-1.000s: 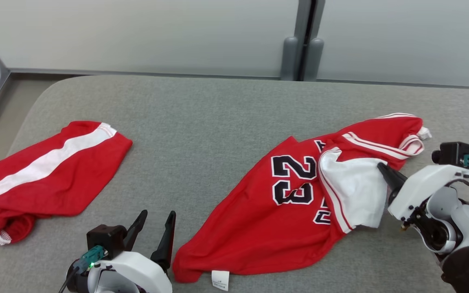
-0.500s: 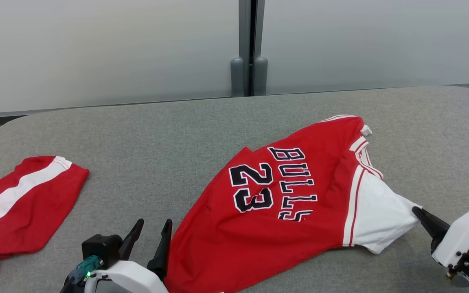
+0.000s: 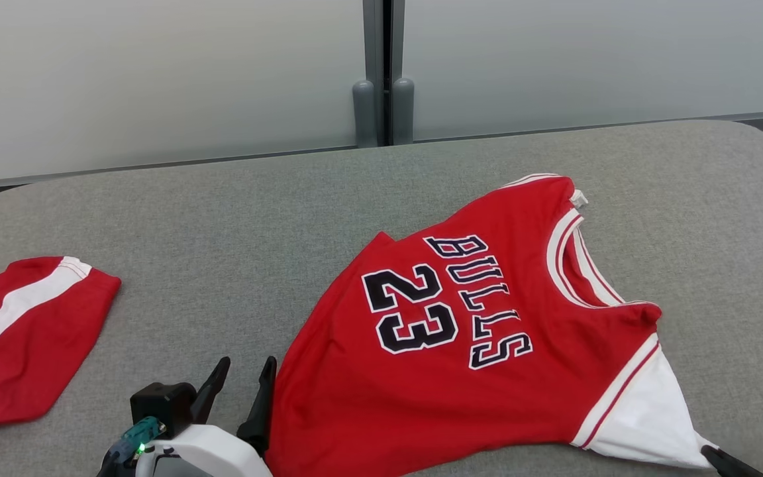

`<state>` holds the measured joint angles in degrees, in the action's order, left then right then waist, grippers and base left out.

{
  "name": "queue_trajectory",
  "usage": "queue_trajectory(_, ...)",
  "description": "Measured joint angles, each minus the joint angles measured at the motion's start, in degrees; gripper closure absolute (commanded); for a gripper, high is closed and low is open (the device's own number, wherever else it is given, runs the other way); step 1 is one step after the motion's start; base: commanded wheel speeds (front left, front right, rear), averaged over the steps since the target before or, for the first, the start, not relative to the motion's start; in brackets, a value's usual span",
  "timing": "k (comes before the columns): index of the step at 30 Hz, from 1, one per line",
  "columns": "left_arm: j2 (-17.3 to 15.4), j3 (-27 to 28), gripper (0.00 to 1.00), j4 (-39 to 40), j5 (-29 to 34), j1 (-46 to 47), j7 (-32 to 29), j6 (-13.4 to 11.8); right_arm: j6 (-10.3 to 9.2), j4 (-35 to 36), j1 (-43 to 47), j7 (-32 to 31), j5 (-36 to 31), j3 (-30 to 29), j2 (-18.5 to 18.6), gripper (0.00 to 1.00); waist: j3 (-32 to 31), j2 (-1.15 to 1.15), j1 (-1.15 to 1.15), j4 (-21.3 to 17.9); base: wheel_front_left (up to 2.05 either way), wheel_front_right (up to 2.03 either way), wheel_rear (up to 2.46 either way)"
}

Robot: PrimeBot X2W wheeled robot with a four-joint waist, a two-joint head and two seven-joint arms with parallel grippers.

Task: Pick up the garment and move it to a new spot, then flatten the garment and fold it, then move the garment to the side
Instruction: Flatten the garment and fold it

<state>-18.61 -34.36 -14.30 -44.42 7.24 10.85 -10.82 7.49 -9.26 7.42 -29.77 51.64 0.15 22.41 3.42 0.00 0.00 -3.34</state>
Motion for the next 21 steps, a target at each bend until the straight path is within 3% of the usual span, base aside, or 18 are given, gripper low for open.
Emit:
queue_trajectory(1,-0.1,0.0,0.0,-0.1,0.0,0.0,0.0,0.0,0.0,0.7,0.6,-1.0,-1.5,-1.4,-1.4,0.15,0.1,0.0,0.0,-0.1,0.0,0.0,0.0)
queue_trajectory(2,-0.1,0.0,0.0,-0.1,0.0,0.0,0.0,0.0,0.0,1.5,1.0,-1.9,-3.0,-2.5,-2.6,0.0,0.1,0.0,0.0,-0.2,0.0,0.0,0.0)
queue_trajectory(8,-0.6,0.0,0.0,-0.1,0.0,0.3,-0.1,0.2,-0.01,10.4,1.0,-4.3,-7.5,-7.5,-8.7,0.0,0.2,0.0,0.0,-0.3,0.0,0.0,0.0)
queue_trajectory(12,-0.8,0.0,0.0,0.1,0.0,0.4,0.0,0.1,0.0,16.2,0.0,-3.1,-8.7,-9.1,-10.1,0.0,0.0,0.0,0.0,0.2,0.0,0.0,0.0)
queue_trajectory(18,-1.3,0.2,0.0,0.9,0.1,0.5,0.3,-0.3,0.0,19.5,-2.7,4.6,-11.5,-8.9,-10.7,0.0,-0.4,0.0,0.0,1.2,0.0,0.0,0.0)
queue_trajectory(21,-1.6,0.8,0.0,2.0,0.6,0.8,1.3,-0.5,0.0,18.9,-4.2,11.5,-14.0,-7.5,-11.3,0.0,-0.6,0.0,0.0,2.2,0.0,0.0,0.0)
